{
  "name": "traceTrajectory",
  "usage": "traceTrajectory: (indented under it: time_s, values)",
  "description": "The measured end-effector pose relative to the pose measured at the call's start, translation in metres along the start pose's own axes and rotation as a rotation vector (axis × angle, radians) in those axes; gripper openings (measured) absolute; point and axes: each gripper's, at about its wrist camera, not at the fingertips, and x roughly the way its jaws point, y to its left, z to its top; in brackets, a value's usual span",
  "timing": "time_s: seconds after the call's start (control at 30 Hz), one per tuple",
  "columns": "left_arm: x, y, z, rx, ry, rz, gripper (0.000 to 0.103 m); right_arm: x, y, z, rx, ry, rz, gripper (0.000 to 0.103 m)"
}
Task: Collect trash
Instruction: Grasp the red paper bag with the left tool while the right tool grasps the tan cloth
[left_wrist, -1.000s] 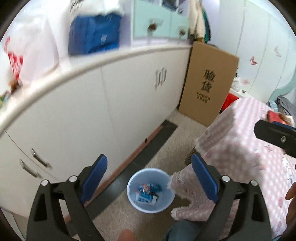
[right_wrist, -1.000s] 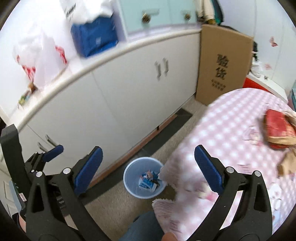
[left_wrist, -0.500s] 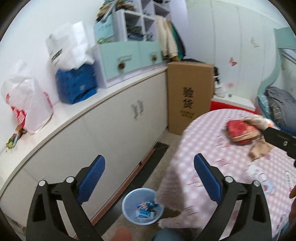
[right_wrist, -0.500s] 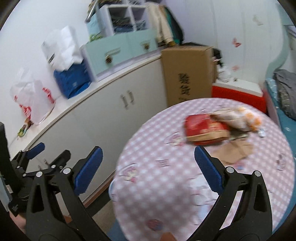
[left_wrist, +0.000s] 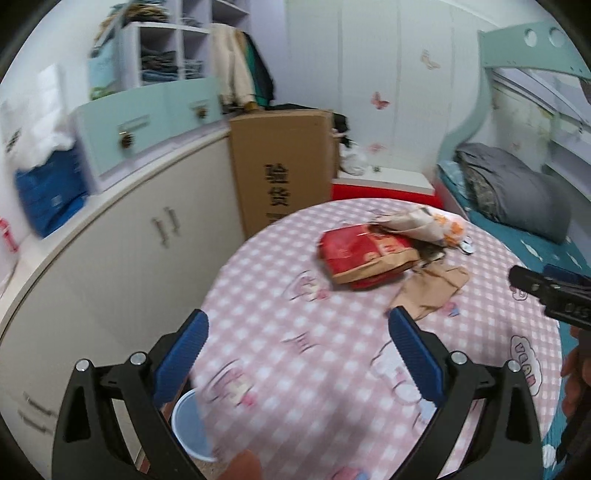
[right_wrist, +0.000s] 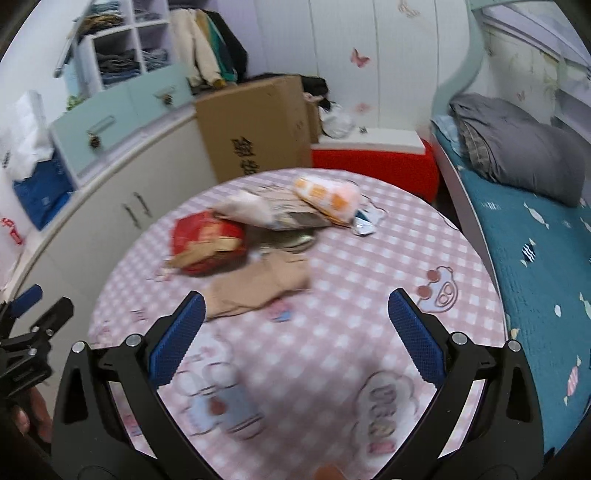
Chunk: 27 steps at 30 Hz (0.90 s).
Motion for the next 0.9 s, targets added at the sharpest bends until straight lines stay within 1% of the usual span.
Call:
traceTrajectory:
  time_s: [0.1,0.13,0.17,0.27,0.37,0.43,0.47,0.5,0.53,0.6,0.7,0.77,0.8,0.9]
  values:
    - [0.026,-0.015,0.010,0.038,0.025,-0.027,0.096,0.033,-0.007,0.011,-0.027,0.044,-0.029,0.097]
    - [0.031,-0.016,0.013,0.041,0.032,-0.033,0.096,0.048,-0.010,0.013,-0.038,0.079,-0.043,0.097]
    - [0.036,-0.018,0.014,0.043,0.039,-0.041,0.096,0.060,-0.011,0.013,-0.031,0.109,-0.034,0.097]
    - [0.053,-0.021,0.013,0.043,0.059,-0.057,0.096,0.082,-0.010,0.011,0.006,0.156,0.046,0.096]
    - [0.069,-0.020,0.012,0.032,0.086,-0.052,0.096,0.106,0.005,0.011,-0.001,0.193,0.107,0.082]
    - [0.077,-0.019,0.013,0.024,0.098,-0.055,0.096,0.116,0.013,0.010,0.003,0.216,0.144,0.048]
    - [0.079,-0.019,0.014,0.024,0.099,-0.058,0.096,0.118,0.016,0.011,0.007,0.221,0.161,0.041]
    - [0.081,-0.020,0.015,0.031,0.098,-0.060,0.096,0.118,0.020,0.011,-0.004,0.219,0.155,0.033]
    - [0.082,-0.020,0.017,0.039,0.094,-0.061,0.096,0.115,0.021,0.010,-0.006,0.210,0.166,0.026]
    - [0.084,-0.023,0.020,0.063,0.082,-0.065,0.096,0.105,0.014,0.008,0.017,0.188,0.194,0.023]
    - [0.089,-0.034,0.027,0.112,0.062,-0.085,0.096,0.087,-0.007,0.005,0.059,0.151,0.192,0.019]
    - [0.092,-0.046,0.032,0.155,0.045,-0.099,0.096,0.078,-0.018,0.005,0.079,0.135,0.189,0.019]
    - [0.098,-0.057,0.036,0.195,0.037,-0.105,0.096,0.073,-0.026,0.006,0.092,0.128,0.186,0.019]
    - [0.117,-0.080,0.041,0.272,0.050,-0.102,0.096,0.059,-0.042,0.006,0.123,0.109,0.180,0.019]
